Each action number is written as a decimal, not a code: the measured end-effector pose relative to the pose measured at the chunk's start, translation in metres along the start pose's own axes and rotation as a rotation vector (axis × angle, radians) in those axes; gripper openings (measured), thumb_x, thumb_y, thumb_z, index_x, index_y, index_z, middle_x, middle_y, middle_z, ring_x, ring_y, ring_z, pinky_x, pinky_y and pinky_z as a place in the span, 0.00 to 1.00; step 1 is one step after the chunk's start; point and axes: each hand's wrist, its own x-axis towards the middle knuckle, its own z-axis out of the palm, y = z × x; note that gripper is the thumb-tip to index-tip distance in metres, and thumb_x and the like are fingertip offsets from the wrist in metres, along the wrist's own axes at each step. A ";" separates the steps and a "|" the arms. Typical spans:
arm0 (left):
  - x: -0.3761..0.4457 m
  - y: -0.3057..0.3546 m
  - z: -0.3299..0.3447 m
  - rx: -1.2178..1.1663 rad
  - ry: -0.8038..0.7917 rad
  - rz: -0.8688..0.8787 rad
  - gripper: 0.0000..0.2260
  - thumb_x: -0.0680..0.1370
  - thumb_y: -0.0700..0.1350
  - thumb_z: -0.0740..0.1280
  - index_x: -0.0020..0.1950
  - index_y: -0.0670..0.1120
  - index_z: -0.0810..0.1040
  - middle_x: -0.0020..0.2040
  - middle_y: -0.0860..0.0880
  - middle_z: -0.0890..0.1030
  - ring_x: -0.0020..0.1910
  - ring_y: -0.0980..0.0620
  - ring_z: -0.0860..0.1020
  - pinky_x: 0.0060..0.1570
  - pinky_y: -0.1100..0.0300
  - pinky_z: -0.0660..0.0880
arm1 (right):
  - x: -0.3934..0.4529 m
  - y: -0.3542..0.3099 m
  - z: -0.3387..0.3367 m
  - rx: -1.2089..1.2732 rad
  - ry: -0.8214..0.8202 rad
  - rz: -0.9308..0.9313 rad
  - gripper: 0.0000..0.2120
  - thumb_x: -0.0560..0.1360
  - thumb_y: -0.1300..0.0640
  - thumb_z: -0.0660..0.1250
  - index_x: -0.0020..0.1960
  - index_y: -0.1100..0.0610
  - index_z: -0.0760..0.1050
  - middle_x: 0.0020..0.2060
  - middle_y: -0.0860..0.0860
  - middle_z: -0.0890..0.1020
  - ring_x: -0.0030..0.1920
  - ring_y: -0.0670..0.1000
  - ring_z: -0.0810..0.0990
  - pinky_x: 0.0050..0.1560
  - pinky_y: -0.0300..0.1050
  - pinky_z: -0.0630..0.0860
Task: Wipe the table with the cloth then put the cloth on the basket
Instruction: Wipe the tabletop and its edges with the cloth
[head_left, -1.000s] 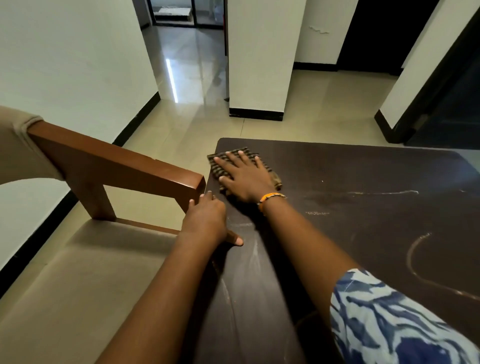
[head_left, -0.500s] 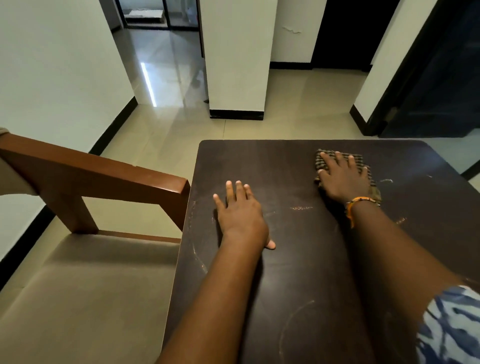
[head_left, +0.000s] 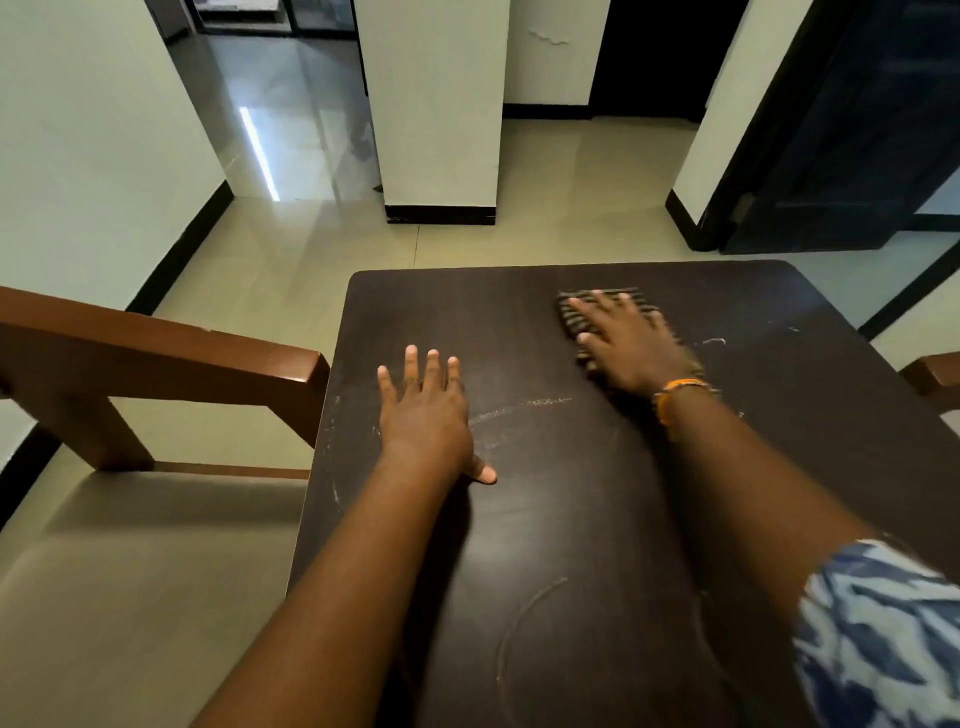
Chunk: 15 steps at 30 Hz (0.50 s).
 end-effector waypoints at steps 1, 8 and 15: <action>0.000 -0.001 0.001 -0.004 0.000 0.014 0.54 0.68 0.63 0.69 0.75 0.42 0.35 0.77 0.42 0.37 0.74 0.40 0.32 0.70 0.40 0.34 | -0.007 0.027 -0.005 -0.008 0.015 0.083 0.24 0.81 0.48 0.51 0.75 0.43 0.51 0.77 0.49 0.54 0.76 0.55 0.49 0.73 0.63 0.48; -0.002 -0.004 0.001 0.023 0.016 0.035 0.53 0.69 0.64 0.67 0.75 0.43 0.35 0.77 0.42 0.36 0.73 0.40 0.31 0.69 0.39 0.33 | -0.023 0.040 -0.008 0.030 0.090 0.385 0.24 0.80 0.49 0.51 0.76 0.47 0.53 0.77 0.51 0.53 0.76 0.58 0.49 0.73 0.64 0.45; -0.013 0.017 -0.008 0.164 0.082 -0.051 0.51 0.70 0.61 0.68 0.76 0.41 0.37 0.78 0.42 0.40 0.74 0.40 0.33 0.69 0.38 0.32 | 0.012 -0.099 0.021 0.025 -0.034 -0.175 0.24 0.81 0.49 0.50 0.76 0.44 0.51 0.77 0.49 0.50 0.77 0.55 0.45 0.73 0.61 0.41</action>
